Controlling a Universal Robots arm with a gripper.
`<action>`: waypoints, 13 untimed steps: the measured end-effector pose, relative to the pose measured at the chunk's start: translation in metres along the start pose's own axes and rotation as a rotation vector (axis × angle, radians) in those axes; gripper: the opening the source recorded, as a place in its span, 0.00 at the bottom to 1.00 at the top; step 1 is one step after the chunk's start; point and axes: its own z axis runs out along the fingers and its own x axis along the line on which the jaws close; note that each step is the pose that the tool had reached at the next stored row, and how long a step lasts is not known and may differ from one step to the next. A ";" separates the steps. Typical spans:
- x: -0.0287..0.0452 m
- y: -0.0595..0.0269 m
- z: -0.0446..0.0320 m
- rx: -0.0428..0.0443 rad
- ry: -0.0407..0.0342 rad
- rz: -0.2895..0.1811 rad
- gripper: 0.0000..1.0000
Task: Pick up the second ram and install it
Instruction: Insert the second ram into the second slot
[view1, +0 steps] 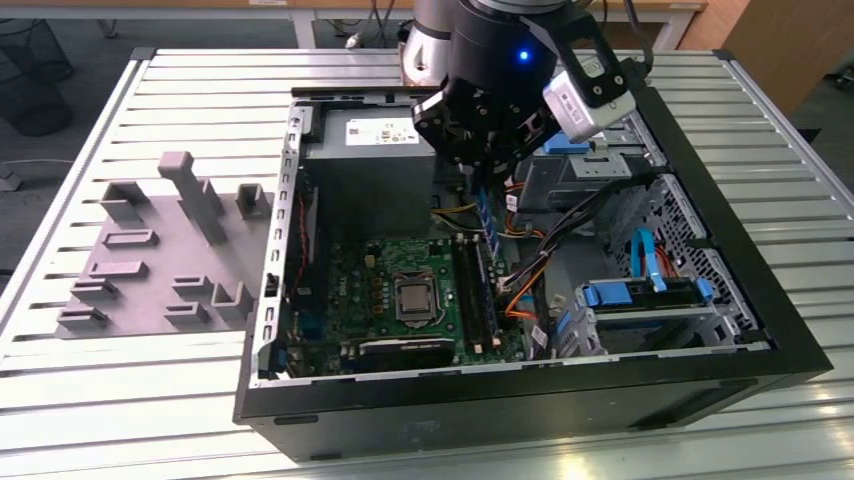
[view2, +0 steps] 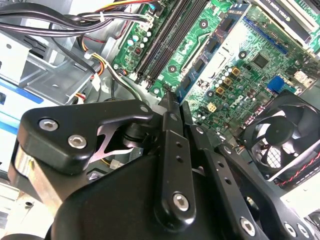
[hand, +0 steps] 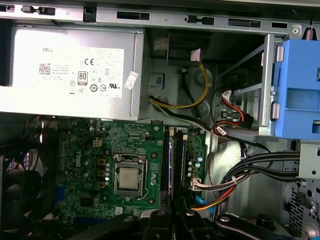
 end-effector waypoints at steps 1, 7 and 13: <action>0.0000 0.0000 0.0000 0.0000 0.0000 0.000 0.14; -0.0024 -0.0006 0.0067 -0.0002 0.0000 0.007 0.14; -0.0036 -0.0016 0.0175 -0.0001 0.0004 0.025 0.14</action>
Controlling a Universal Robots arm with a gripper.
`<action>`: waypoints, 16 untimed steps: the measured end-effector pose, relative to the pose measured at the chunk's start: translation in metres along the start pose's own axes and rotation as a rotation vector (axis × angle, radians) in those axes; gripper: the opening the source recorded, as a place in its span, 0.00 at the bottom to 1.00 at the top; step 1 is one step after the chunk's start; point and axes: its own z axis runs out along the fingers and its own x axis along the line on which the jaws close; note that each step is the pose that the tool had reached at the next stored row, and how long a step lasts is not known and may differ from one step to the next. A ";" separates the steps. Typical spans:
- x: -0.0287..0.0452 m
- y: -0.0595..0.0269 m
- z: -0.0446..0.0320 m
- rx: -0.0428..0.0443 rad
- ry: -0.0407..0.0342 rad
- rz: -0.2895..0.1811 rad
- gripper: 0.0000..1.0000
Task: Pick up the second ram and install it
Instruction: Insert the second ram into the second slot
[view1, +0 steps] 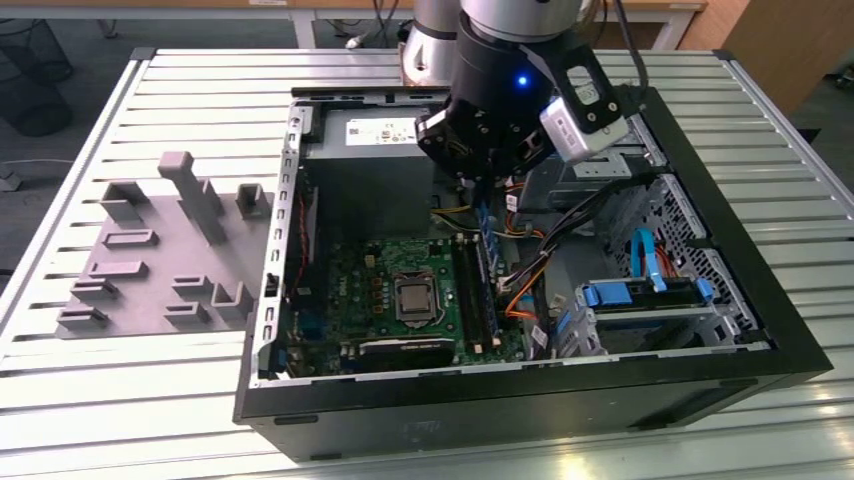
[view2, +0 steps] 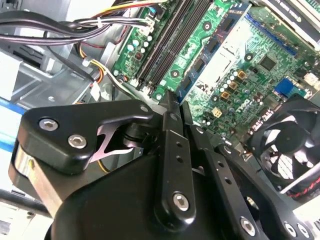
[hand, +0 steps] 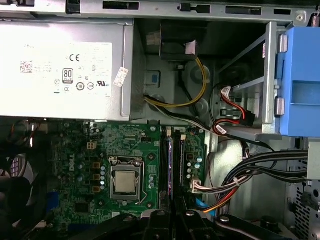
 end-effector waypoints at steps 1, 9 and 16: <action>0.0000 -0.0010 0.0018 0.0001 0.0000 0.000 0.14; 0.0003 -0.0025 0.0164 0.0024 0.0002 0.006 0.14; 0.0003 -0.0024 0.0248 0.0028 0.0003 0.009 0.14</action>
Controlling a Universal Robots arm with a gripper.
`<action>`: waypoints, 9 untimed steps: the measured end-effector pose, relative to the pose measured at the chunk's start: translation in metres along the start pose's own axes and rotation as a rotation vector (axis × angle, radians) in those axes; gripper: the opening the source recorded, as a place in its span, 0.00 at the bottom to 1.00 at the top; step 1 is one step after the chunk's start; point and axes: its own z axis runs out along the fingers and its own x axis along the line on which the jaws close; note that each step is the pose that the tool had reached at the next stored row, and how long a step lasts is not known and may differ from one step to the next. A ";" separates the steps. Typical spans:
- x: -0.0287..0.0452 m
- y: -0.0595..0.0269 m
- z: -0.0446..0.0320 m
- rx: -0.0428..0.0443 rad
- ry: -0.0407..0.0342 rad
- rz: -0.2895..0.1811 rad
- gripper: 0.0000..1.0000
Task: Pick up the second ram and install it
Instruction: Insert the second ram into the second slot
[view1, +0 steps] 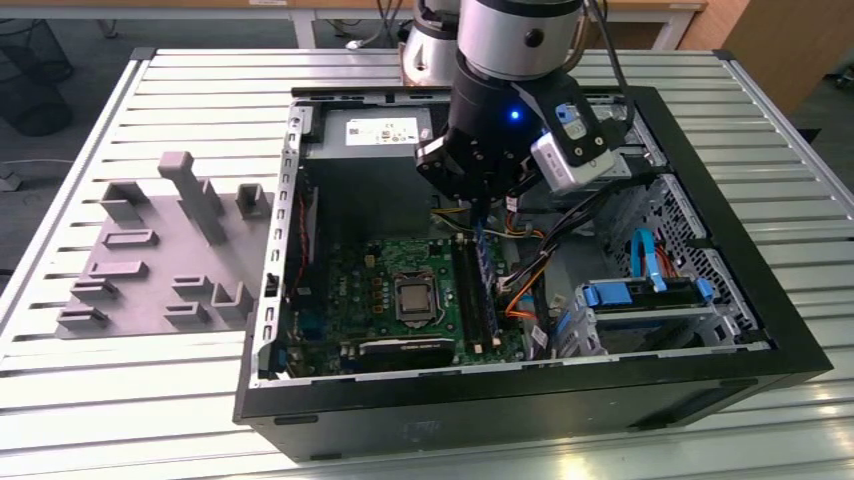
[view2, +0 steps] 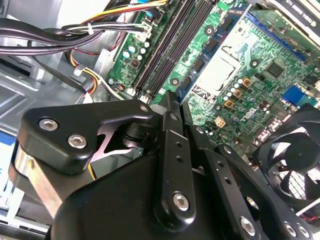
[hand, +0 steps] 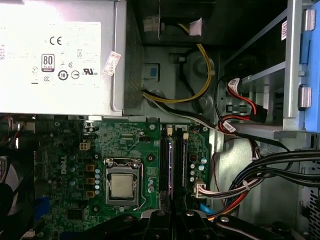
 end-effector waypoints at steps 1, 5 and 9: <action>0.0000 0.0000 0.0001 0.0000 0.0000 0.000 0.14; 0.0000 0.0000 0.0005 -0.0003 -0.0001 0.000 0.14; 0.0000 0.0000 0.0008 -0.0004 -0.0001 0.000 0.14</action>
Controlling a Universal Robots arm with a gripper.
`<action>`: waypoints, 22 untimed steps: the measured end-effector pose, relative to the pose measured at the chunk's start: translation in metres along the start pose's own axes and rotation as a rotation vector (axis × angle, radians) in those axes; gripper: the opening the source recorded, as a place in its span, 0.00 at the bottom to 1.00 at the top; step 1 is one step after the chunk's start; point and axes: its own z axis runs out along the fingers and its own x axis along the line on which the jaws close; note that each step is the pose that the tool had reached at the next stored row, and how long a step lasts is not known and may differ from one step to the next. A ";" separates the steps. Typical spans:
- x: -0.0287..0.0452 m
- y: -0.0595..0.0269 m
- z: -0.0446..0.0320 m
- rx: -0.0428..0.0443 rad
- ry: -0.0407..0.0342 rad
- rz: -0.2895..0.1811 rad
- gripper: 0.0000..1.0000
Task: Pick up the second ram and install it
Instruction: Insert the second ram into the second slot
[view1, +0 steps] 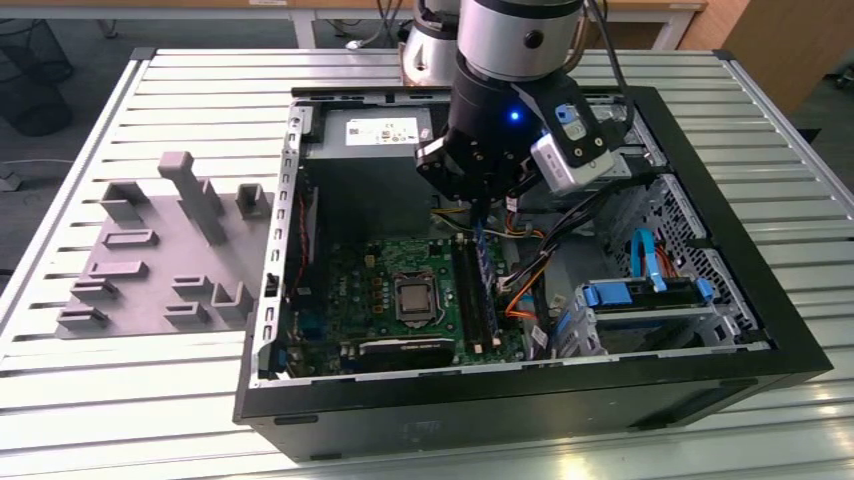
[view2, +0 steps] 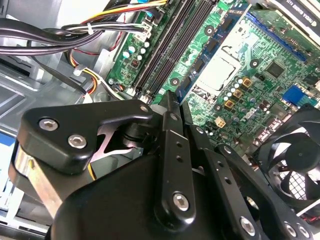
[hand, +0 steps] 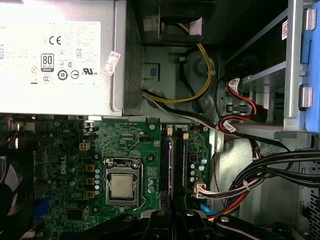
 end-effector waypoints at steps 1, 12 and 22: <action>0.0000 0.0000 0.0001 0.0000 0.0000 0.000 0.14; 0.0000 -0.0027 0.0129 -0.0001 0.0000 0.002 0.14; 0.0000 -0.0048 0.0311 -0.0001 0.0001 0.008 0.14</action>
